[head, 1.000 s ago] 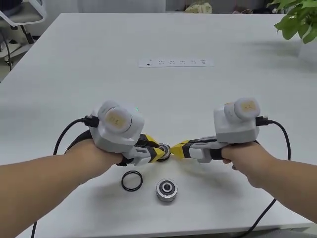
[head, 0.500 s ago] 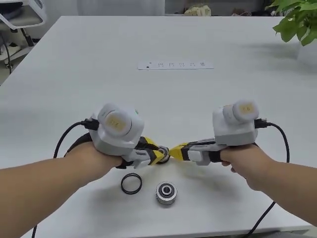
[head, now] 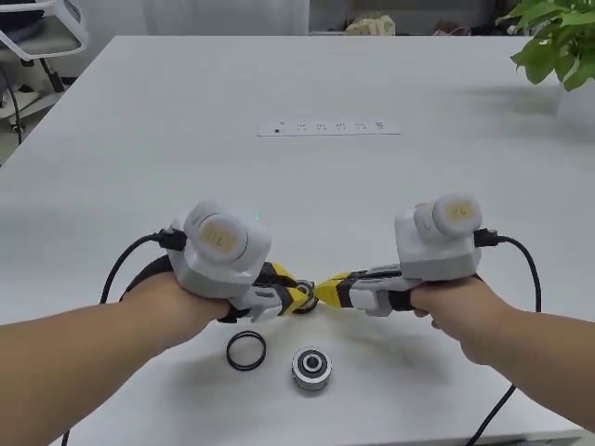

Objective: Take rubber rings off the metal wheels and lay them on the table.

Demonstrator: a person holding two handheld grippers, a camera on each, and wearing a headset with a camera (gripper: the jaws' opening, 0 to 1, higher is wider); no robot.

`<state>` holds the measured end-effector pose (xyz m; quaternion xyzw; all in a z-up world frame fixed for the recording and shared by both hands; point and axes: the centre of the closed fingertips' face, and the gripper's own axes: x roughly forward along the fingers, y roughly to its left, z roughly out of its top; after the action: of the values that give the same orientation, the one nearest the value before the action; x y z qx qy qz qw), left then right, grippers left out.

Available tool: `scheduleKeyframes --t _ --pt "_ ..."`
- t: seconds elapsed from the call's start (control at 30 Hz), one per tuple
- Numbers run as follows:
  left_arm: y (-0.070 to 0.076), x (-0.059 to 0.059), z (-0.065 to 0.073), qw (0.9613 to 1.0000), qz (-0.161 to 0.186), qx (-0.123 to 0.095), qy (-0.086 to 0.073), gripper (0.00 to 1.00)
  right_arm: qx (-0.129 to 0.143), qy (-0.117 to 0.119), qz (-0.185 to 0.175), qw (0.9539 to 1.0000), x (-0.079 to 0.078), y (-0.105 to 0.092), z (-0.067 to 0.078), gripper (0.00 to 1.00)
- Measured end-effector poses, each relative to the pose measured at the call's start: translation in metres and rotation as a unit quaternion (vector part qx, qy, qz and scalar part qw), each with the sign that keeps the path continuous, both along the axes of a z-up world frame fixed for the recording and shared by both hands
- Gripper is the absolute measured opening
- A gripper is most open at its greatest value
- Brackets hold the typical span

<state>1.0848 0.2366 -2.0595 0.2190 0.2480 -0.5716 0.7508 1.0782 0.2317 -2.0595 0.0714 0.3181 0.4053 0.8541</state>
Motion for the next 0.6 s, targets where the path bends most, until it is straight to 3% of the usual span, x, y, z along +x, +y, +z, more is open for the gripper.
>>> scheduleKeyframes --t 0.6 --pt "0.0 -0.0004 -0.0002 1.0 0.002 0.002 -0.001 0.07 -0.005 -0.01 0.005 0.9999 0.0005 0.0021 0.0 0.0"
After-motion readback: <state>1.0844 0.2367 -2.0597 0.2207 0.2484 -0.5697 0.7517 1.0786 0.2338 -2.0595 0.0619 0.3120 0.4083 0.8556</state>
